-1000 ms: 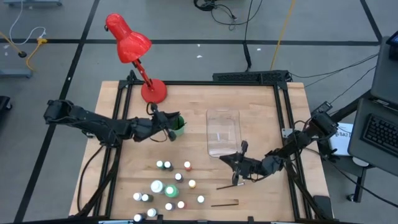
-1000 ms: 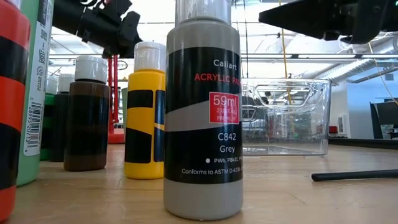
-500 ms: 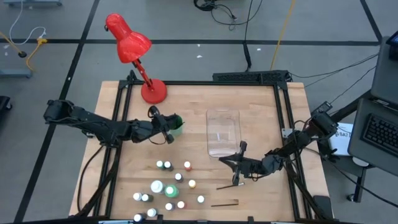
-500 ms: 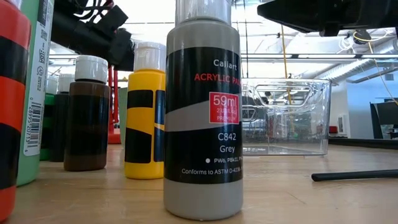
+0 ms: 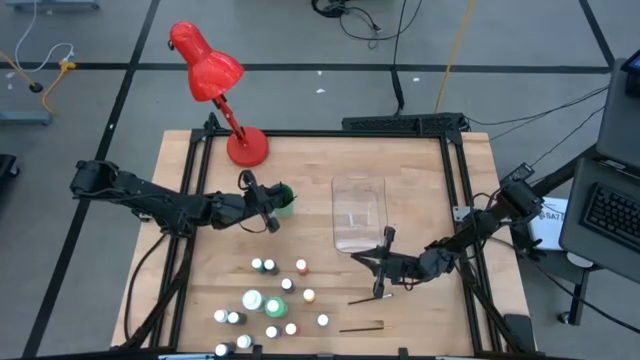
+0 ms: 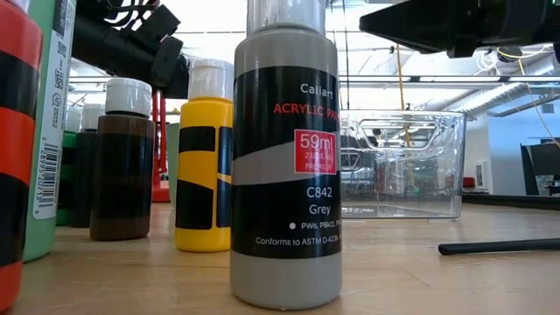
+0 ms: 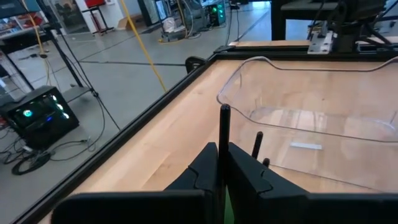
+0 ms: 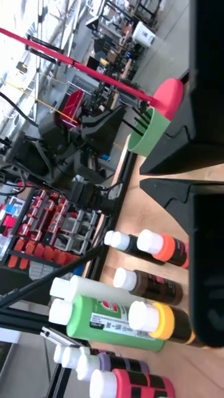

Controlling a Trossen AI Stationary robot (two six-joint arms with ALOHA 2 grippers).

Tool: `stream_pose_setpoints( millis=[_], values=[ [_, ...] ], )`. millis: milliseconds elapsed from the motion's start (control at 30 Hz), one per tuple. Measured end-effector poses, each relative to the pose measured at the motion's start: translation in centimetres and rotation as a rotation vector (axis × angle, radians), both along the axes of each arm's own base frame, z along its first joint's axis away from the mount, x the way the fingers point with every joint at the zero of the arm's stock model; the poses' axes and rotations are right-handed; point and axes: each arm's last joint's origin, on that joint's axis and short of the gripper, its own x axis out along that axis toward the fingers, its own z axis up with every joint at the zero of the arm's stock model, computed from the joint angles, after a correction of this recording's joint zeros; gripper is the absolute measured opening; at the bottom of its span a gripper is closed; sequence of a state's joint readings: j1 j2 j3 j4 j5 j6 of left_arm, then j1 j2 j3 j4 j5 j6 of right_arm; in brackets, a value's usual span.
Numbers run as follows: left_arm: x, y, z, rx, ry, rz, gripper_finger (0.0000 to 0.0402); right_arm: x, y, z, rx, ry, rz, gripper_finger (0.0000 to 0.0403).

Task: Pick & Place Paint Supplies
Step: Put the gold paintbrush into the green cup

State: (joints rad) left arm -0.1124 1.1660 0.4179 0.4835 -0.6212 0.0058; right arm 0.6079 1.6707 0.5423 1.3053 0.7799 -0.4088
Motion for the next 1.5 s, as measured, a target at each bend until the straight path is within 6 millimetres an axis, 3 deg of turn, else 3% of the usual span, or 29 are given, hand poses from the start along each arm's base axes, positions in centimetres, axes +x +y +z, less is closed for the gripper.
stream_pose_setpoints(
  millis=[167, 500, 667, 767, 833, 967, 1067, 1333, 1500],
  values=[
    [0.0, 0.0, 0.0, 0.009, 0.005, -0.004, 0.0045, 0.0, 0.0, 0.0, 0.001, 0.001, 0.001, 0.0013],
    [-0.1, -0.2, 0.2, 0.03, 0.01, -0.018, 0.0181, 0.0, 0.0, 0.0, 0.023, -0.003, 0.002, 0.0013],
    [-1.0, -2.2, 2.8, 0.083, -0.058, -0.158, 0.0205, 0.0, 0.1, -0.2, 0.019, 0.01, 0.004, 0.0013],
    [-2.5, -4.3, 5.6, 0.101, -0.154, -0.389, 0.0192, 0.0, 0.1, -0.2, 0.017, 0.013, 0.004, 0.0013],
    [-3.7, -5.5, 6.4, 0.113, -0.19, -0.576, 0.0166, 0.0, 0.0, -0.2, 0.017, 0.014, 0.003, 0.0013],
    [-5.5, -6.8, 5.0, 0.163, -0.16, -0.787, 0.0076, 0.0, 0.0, -0.2, 0.026, 0.013, 0.002, 0.0013],
    [-6.6, -6.9, 3.4, 0.201, -0.205, -0.8, 0.0014, 0.0, 0.0, -0.3, 0.043, 0.015, 0.008, 0.0013],
    [-8.9, -5.1, -1.6, 0.269, -0.322, -0.704, 0.001, 0.1, 0.4, 0.5, 0.097, -0.026, 0.041, 0.0013],
    [-9.2, -4.6, -1.6, 0.254, -0.38, -0.645, 0.0013, 1.6, 3.8, 3.8, -0.046, 0.083, 0.073, 0.001]
  ],
)
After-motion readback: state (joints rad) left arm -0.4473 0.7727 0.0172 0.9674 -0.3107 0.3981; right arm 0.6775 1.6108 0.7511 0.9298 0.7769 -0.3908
